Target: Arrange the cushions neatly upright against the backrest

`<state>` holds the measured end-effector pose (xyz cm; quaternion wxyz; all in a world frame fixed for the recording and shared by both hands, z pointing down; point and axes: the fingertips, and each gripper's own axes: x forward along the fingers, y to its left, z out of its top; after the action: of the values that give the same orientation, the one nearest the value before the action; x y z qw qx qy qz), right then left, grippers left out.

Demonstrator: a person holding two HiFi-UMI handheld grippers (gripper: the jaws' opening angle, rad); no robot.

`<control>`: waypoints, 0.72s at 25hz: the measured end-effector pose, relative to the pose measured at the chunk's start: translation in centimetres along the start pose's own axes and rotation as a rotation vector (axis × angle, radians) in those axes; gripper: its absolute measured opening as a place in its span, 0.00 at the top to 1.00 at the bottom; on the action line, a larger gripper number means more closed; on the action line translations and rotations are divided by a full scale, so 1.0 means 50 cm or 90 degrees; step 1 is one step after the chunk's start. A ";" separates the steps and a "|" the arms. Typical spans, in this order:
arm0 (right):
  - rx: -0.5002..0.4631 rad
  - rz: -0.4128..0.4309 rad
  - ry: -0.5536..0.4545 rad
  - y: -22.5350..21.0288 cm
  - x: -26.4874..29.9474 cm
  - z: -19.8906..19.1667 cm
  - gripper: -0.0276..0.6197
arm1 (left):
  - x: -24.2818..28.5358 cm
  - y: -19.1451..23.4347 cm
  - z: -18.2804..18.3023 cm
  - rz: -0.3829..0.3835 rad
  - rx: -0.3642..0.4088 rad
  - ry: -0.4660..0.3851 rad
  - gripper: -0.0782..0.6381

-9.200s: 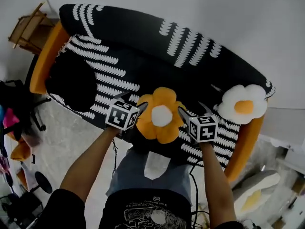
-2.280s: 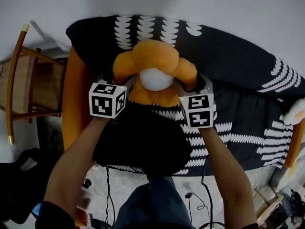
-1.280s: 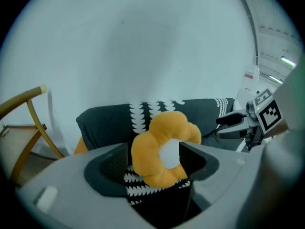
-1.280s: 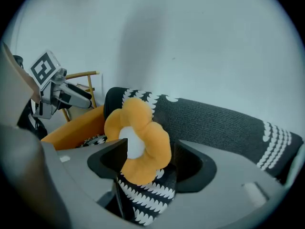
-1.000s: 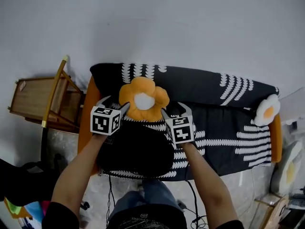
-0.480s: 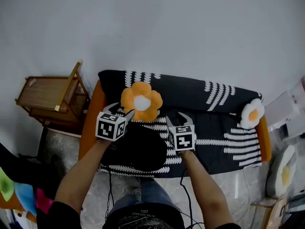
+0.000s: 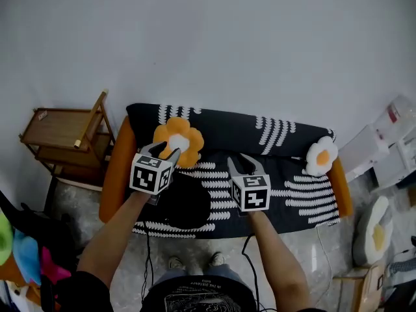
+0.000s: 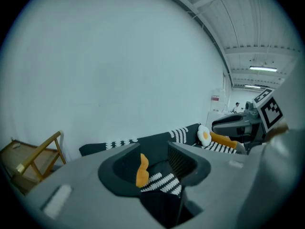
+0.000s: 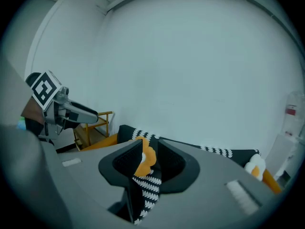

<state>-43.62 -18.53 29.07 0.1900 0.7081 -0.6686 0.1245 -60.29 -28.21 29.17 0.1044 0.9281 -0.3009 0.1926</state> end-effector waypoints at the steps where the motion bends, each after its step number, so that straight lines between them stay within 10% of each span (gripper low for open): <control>1: 0.000 -0.003 -0.009 -0.009 -0.022 0.009 0.77 | -0.006 -0.021 0.014 -0.003 0.003 -0.009 0.64; 18: -0.024 0.046 -0.067 -0.200 -0.262 -0.020 0.92 | -0.037 -0.383 0.094 0.006 0.077 -0.054 0.83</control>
<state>-34.57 -5.97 23.29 0.1630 0.6852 -0.7052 0.0815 -48.81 -13.43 22.67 0.0344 0.9387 -0.2971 0.1714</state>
